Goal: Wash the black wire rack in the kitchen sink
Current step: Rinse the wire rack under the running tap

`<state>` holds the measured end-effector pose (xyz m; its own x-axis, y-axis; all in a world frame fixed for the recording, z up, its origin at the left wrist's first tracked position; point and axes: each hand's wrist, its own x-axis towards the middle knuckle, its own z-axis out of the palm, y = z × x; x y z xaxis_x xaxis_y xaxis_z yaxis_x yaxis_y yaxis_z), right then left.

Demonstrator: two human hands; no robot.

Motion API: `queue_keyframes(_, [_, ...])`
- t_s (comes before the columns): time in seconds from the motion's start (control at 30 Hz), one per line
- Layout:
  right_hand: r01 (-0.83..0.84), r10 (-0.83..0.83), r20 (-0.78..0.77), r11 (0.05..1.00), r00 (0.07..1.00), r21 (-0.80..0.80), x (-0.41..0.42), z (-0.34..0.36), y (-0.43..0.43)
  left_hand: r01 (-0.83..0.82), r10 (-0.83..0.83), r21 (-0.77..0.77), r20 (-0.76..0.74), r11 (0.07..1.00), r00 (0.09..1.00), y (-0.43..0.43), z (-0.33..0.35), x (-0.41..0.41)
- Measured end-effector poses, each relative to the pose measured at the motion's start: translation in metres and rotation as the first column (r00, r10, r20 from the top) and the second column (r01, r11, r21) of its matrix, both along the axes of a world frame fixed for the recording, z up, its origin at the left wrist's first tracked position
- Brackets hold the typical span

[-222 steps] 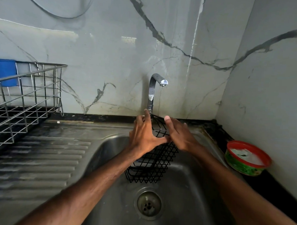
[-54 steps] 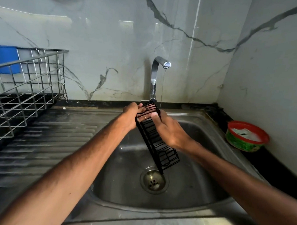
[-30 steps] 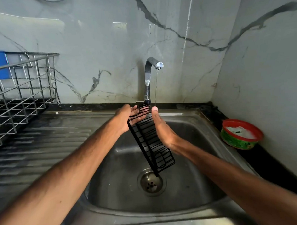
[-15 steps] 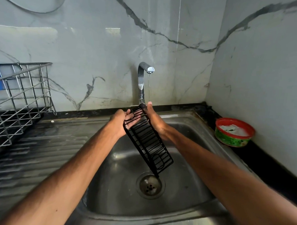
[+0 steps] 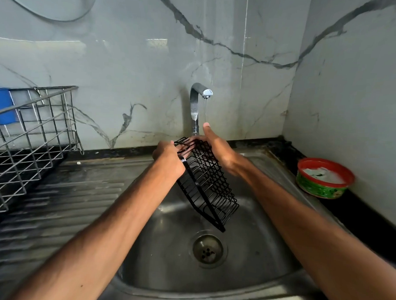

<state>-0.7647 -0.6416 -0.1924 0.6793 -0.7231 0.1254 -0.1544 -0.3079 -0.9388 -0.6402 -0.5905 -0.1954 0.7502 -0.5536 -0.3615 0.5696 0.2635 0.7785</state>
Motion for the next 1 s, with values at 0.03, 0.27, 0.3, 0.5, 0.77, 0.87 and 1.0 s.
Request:
queue_keyframes(0.03, [-0.031, 0.03, -0.02, 0.999, 0.999, -0.013, -0.001, 0.001, -0.002, 0.009, -0.01, -0.011, -0.013, 1.0, 1.0, 0.002, 0.002, -0.002])
queue_keyframes(0.27, [-0.106, 0.088, -0.159, 0.988, 0.983, -0.111, -0.014, -0.007, -0.003, 0.039, -0.041, -0.053, -0.04, 0.998, 0.998, 0.007, 0.008, -0.016])
queue_keyframes(0.3, [-0.078, 0.059, -0.153, 0.99, 0.986, -0.121, -0.012, -0.01, -0.003, 0.063, -0.067, -0.086, -0.034, 0.994, 0.997, 0.009, 0.008, -0.019])
queue_keyframes(0.5, [0.144, -0.145, -0.011, 0.988, 0.989, -0.054, -0.006, -0.023, -0.019, 0.102, -0.111, -0.129, -0.059, 0.986, 0.992, 0.007, 0.014, -0.025])
queue_keyframes(0.77, [0.216, -0.218, 0.034, 0.974, 0.975, 0.067, -0.009, -0.032, -0.039, 0.223, -0.251, -0.276, -0.07, 0.935, 0.965, 0.002, 0.007, -0.017])
queue_keyframes(0.87, [0.175, -0.18, 0.076, 0.983, 0.981, 0.063, -0.007, -0.03, -0.038, 0.235, -0.271, -0.301, -0.084, 0.924, 0.959, 0.002, 0.006, -0.012])
queue_keyframes(1.0, [0.263, -0.268, 0.196, 0.963, 0.943, 0.049, 0.002, -0.032, -0.037, 0.232, -0.244, -0.219, -0.032, 0.948, 0.969, 0.004, 0.012, -0.017])
